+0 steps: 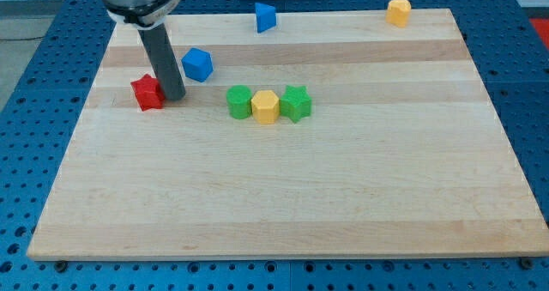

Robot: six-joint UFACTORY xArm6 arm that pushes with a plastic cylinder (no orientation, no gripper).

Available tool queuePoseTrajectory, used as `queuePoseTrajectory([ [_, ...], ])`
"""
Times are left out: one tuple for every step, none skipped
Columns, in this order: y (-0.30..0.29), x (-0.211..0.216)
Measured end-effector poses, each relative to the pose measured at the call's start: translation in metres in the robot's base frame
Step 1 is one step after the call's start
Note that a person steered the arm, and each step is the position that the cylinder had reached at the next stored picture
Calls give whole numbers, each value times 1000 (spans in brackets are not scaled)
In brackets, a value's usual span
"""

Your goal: Move the green circle to the right center of the board

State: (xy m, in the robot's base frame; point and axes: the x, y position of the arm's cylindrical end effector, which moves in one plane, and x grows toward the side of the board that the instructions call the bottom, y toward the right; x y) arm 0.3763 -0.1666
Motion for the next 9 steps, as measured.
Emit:
queuePoseTrajectory([
  [-4, -5],
  [-36, 2],
  [-64, 7],
  [-66, 7],
  [-48, 13],
  [-26, 32],
  [8, 58],
  [48, 58],
  [86, 52],
])
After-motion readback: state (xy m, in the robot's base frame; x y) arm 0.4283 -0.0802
